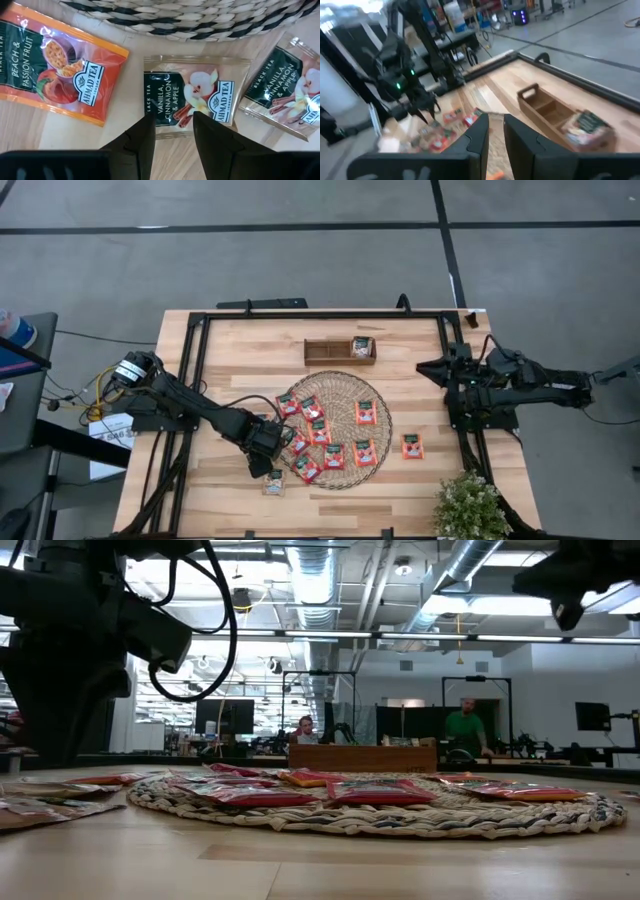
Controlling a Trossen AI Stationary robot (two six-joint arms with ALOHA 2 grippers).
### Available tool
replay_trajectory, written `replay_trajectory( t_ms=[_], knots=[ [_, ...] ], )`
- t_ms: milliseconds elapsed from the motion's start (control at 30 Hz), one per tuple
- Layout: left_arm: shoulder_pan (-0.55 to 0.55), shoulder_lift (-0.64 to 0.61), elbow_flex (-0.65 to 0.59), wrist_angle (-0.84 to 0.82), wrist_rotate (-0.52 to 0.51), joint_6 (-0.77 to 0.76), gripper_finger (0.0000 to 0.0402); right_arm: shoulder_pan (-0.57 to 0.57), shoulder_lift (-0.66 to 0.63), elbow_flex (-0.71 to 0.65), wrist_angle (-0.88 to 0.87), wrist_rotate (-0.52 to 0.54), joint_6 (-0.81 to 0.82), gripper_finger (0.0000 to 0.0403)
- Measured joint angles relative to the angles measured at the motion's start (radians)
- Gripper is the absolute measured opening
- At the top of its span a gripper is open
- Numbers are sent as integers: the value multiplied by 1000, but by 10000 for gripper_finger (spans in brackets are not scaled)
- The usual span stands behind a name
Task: Pick & Place Tea
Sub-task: Put the top brown tea bag into the right slot of the wooden organizer
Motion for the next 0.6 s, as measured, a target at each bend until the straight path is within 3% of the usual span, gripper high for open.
replay_trajectory(
  t_ms=[100, 200, 600],
  knots=[
    [0, 0, 0, 1, 0, 0, 124, 1, -15, -90, 155, -39, 12, 52],
    [0, 0, 0, 10, 0, 0, 124, -1, -40, -143, 201, -41, 21, 52],
    [0, 0, 0, 30, 35, 33, 124, -3, -182, -151, 152, 7, 50, 52]
  ],
)
